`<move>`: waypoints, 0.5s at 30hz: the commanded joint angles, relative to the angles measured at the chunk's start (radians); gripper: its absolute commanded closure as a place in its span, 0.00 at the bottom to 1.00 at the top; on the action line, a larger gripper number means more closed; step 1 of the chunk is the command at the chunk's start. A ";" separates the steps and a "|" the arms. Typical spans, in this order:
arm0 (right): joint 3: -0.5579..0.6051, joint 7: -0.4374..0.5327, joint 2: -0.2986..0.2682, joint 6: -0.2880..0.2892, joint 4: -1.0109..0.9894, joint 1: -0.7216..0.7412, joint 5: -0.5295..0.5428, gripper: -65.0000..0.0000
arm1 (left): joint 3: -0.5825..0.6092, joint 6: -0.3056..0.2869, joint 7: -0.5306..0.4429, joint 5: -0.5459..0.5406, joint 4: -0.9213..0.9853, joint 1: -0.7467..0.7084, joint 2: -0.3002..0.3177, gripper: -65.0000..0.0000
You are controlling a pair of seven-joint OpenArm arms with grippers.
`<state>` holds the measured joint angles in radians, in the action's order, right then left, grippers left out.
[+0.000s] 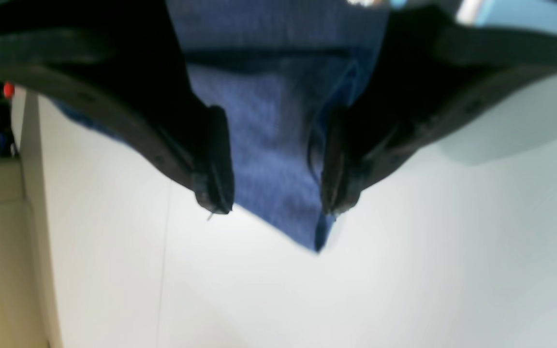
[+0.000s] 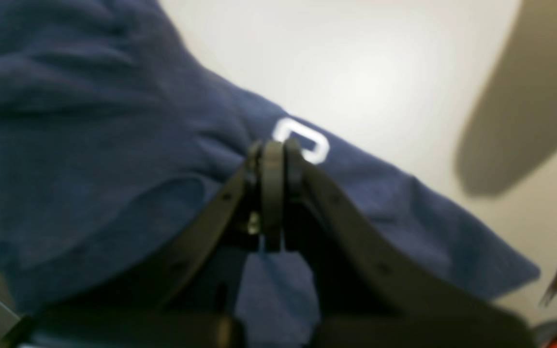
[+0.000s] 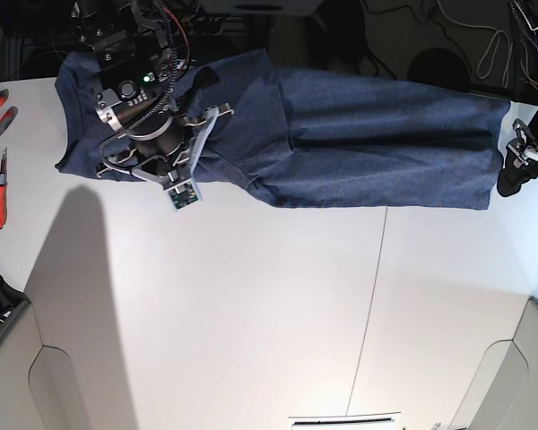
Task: Layout the t-shirt on the table in an organized manner, then fold the t-shirt properly
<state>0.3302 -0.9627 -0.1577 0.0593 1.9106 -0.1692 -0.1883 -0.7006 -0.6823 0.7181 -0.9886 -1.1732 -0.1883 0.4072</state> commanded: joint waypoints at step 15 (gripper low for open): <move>-0.232 0.024 0.000 0.107 -0.063 -0.044 0.155 1.00 | -0.006 -0.016 -0.050 0.161 -0.015 -0.001 0.022 0.36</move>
<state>0.1009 -0.9504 -0.1574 0.1627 1.8336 -0.2184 -0.0368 -0.7006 -0.6823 0.6903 -0.8120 -1.1732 -0.1909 0.4072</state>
